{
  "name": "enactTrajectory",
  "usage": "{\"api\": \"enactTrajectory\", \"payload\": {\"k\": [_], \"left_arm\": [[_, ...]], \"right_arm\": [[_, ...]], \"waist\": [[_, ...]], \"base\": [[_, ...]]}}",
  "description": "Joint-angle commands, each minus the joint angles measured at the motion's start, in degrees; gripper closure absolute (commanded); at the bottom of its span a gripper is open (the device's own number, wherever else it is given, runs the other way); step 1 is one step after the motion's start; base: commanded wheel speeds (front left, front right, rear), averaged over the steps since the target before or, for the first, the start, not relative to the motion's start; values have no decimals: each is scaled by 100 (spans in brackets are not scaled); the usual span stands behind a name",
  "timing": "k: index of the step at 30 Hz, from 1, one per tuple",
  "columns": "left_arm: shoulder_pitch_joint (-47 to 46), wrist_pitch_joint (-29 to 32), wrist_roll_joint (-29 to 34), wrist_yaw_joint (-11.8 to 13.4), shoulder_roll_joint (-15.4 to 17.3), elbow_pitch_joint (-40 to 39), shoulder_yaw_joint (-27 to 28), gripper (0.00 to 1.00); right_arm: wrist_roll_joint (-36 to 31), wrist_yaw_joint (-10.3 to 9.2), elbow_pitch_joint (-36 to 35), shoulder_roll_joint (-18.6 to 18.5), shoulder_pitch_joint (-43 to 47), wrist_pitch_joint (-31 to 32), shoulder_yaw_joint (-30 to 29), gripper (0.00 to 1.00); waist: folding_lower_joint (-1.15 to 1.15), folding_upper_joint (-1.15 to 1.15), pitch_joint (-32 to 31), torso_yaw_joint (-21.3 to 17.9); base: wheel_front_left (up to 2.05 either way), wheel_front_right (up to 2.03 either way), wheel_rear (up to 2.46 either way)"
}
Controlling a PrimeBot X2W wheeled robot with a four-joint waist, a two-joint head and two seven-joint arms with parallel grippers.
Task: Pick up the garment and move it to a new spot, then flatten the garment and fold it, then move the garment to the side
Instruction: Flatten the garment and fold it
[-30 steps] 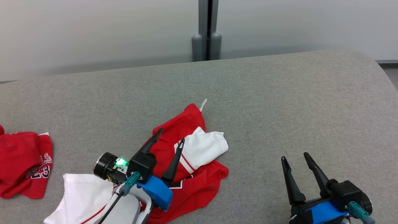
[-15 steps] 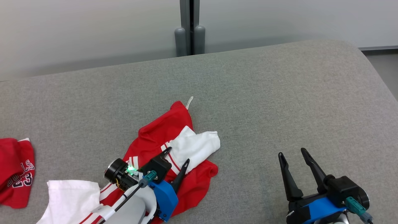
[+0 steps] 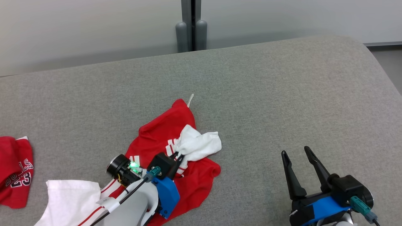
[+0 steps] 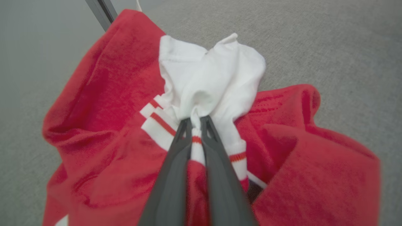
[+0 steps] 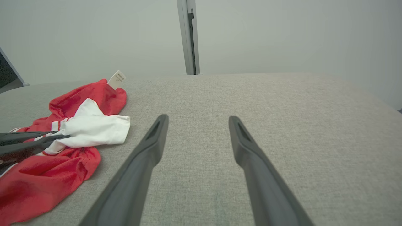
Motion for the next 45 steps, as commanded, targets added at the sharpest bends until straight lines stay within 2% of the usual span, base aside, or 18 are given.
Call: {"api": "enactTrajectory", "payload": {"k": [1,5,9,13,16,22,25,30,31,32,33,39,45], "left_arm": [[-173,-130,-53,1,-16,-30,-7,100],[-353,-313,-177,1,-46,-317,60,100],[-570,-397,-300,61,107,-818,327,100],[-763,-421,-475,187,424,-1331,740,100],[-831,-425,-597,301,780,-1523,1074,100],[-821,-434,-781,554,1360,-1553,1719,100],[-699,-435,-778,699,1556,-1515,2009,100],[-578,-436,-691,827,1688,-1303,2381,100],[-541,-437,-666,829,1672,-1254,2424,84],[-555,-437,-619,855,1637,-1274,2500,30],[-513,-437,-578,876,1618,-1236,2551,0],[-218,-438,-402,900,1442,-1520,2922,0],[510,-436,-84,914,1140,-2521,3634,0]], "right_arm": [[40,3,-22,-2,-60,-19,-15,0],[64,3,-11,-2,0,-19,-49,0],[85,3,-4,-3,36,-19,-60,0],[93,3,-12,-3,-7,-20,-56,0],[101,3,-15,-3,-89,-20,-15,0],[124,3,12,-2,-161,-19,-43,0],[130,3,6,-4,-191,-19,-48,0],[120,3,5,-2,-260,-19,-56,0],[125,3,8,-2,-280,-19,-48,0],[129,3,8,-3,-295,-19,-47,0],[134,3,7,-3,-304,-19,-42,0],[140,3,37,-3,-290,-19,-77,0],[106,3,74,-2,-196,-19,-114,0]], "waist": [[0,0,-16,44],[0,0,-52,148],[0,0,-71,248],[0,0,-27,287],[0,0,44,249],[0,0,234,106],[0,0,345,24],[0,0,501,-60],[0,0,521,-77],[0,0,536,-81],[0,0,546,-85],[0,0,505,-40],[0,0,259,148]], "base": [[0,0,0],[0,0,0],[0,0,0],[0,0,0],[0,0,0],[0,0,0],[0,0,0],[0,0,0],[0,0,0],[0,0,0],[0,0,0],[0,0,0],[0,0,0]]}}
